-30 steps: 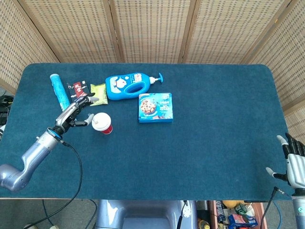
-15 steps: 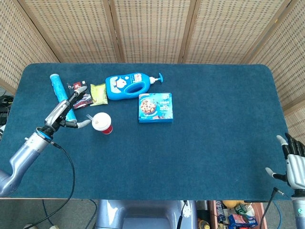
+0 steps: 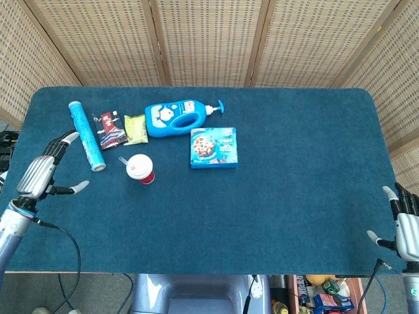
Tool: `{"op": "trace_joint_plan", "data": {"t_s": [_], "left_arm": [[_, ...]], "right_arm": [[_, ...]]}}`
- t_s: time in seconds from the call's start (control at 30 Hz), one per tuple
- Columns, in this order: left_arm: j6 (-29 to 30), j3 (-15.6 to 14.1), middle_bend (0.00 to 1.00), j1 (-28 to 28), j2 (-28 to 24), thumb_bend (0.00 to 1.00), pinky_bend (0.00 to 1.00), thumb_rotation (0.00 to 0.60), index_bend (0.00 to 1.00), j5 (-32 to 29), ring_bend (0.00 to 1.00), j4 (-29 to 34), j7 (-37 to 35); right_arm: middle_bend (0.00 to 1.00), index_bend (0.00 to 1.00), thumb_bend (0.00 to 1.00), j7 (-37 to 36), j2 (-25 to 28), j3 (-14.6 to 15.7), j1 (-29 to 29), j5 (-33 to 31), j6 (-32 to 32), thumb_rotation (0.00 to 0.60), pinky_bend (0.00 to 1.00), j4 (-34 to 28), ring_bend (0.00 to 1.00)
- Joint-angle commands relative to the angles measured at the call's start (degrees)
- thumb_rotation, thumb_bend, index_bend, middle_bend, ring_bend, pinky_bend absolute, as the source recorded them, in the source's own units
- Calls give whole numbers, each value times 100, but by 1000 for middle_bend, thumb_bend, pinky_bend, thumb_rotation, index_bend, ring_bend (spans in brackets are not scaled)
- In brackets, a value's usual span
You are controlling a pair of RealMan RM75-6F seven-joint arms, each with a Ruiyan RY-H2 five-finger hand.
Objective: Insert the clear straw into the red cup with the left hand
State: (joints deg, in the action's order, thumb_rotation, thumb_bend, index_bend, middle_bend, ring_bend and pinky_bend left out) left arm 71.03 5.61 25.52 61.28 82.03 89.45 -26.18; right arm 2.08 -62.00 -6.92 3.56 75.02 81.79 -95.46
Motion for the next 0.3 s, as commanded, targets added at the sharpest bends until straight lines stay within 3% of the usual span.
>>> {"op": "trace_joint_plan", "data": {"t_s": [0.03,0.13,0.3], "left_arm": [[1202,-398,0,-1059,115,231,0,600,0,-584,0,639,2299],[1555,-579,0,-1344,34,231,0,600,0,-567,0,1131,3219],[1683,-618,0,-1447,0,230,0,600,0,-315,0,1340,3344]], "right_arm": [[0,0,0,80,-42,-1,-1,33,56,600,0,39,0],[0,0,0,278,-149,0,-12,169,239,600,0,108,0],[0,0,0,384,-292,-8,-38,302,438,600,0,212,0]]}}
